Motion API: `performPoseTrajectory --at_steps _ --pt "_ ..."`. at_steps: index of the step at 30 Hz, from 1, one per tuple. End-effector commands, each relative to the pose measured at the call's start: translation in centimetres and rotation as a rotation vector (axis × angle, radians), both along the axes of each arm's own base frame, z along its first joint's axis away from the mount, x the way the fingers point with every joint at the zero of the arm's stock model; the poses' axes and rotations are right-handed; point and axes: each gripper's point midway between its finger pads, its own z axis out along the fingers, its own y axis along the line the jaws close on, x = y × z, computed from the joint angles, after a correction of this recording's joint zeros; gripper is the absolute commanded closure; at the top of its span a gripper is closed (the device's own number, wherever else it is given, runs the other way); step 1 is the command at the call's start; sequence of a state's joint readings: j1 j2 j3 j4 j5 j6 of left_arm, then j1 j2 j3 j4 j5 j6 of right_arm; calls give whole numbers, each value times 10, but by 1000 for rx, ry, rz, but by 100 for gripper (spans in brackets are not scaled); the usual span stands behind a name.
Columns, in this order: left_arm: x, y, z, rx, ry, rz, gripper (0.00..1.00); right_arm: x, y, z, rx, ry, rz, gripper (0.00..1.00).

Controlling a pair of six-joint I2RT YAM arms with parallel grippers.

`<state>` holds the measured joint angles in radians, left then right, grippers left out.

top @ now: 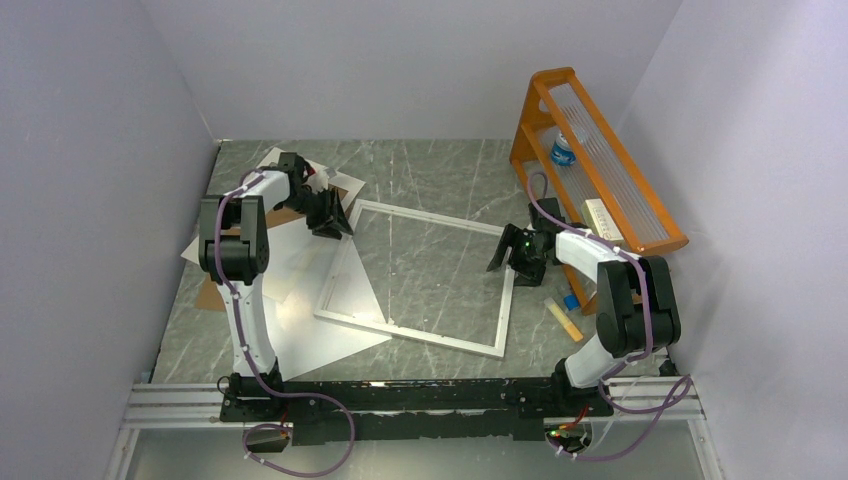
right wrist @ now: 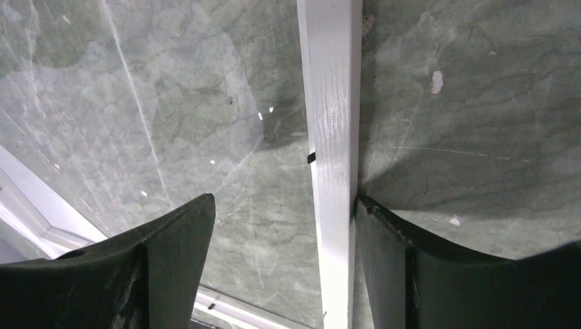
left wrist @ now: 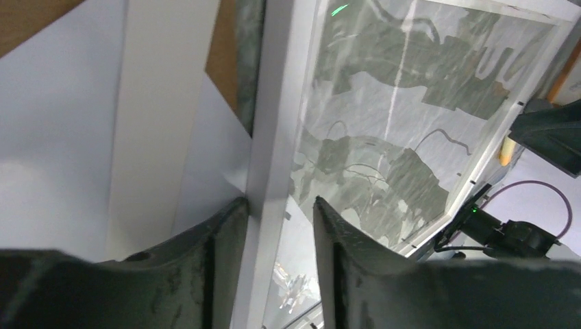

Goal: Put the photo into the frame
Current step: Adjust the photo frame item on the photo frame.

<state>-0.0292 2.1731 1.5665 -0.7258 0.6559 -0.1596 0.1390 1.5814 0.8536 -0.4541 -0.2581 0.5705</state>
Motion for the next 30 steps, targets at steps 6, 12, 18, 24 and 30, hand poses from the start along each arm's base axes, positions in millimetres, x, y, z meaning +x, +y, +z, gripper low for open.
performPoseTrajectory --at_steps 6,12,18,24,30 --pt "8 -6 27 -34 -67 -3 23 7 3 0 2 -32 -21 23" --pt "19 13 38 11 -108 86 32 6 -1 -4 -10 -13 -50 24" --pt "17 22 24 0 -76 106 55 5 -2 -6 -11 1 -59 26" --pt "16 19 8 -11 -38 101 60 5 -2 -7 -11 7 -65 28" --pt "16 15 -2 0 -21 93 62 4 -3 -9 -15 12 -63 29"
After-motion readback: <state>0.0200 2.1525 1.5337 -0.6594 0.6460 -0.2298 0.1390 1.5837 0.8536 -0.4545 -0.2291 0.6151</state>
